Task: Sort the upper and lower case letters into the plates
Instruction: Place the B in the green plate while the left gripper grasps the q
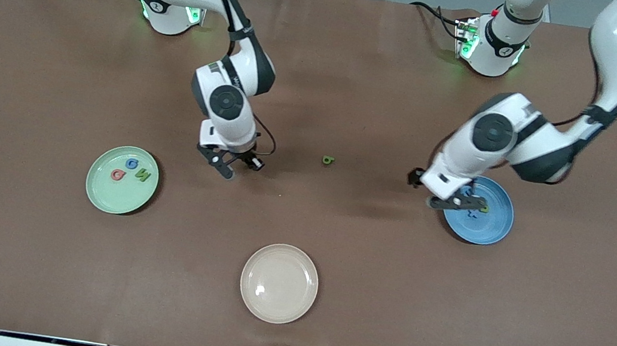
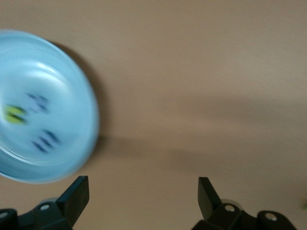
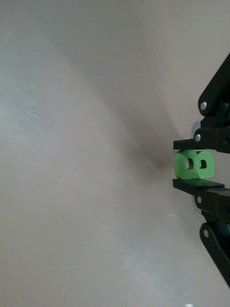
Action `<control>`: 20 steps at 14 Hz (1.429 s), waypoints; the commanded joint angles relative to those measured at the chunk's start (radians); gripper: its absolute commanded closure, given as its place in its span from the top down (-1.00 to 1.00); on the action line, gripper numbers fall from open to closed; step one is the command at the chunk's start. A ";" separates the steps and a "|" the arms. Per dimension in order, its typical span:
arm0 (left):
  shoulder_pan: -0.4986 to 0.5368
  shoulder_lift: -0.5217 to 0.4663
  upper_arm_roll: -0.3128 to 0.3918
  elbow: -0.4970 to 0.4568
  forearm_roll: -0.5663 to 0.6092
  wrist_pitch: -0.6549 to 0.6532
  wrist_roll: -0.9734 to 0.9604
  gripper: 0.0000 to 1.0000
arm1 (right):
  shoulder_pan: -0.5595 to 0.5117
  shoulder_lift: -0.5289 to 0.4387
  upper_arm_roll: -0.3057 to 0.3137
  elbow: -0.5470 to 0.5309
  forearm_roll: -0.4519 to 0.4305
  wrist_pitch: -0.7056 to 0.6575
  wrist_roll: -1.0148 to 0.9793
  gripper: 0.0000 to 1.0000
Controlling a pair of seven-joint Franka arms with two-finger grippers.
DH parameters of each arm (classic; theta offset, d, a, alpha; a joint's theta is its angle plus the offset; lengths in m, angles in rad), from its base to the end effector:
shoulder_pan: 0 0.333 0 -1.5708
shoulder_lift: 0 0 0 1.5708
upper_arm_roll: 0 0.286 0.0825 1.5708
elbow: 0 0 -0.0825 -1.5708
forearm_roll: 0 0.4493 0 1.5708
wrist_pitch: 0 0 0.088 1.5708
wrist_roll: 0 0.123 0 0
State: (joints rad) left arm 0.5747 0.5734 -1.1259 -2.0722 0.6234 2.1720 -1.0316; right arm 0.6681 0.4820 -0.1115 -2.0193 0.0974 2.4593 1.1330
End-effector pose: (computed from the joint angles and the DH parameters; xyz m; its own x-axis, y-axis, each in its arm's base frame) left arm 0.5220 -0.3139 0.2047 0.9898 0.1312 -0.0557 0.1297 -0.9911 -0.0288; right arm 0.5309 0.3273 0.1124 0.8007 -0.5986 -0.0222 -0.5979 -0.8010 0.0312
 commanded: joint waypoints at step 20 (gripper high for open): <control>-0.791 0.226 0.443 0.270 0.009 0.212 -0.269 0.60 | -0.550 0.072 0.015 0.065 -0.007 0.026 -0.771 -0.98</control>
State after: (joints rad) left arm -0.2079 0.7891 -0.6898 -1.8195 0.6238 2.3774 -1.2971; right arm 0.1259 0.5310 -0.1028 -1.9758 0.0973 2.4749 0.3627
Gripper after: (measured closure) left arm 0.154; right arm 0.722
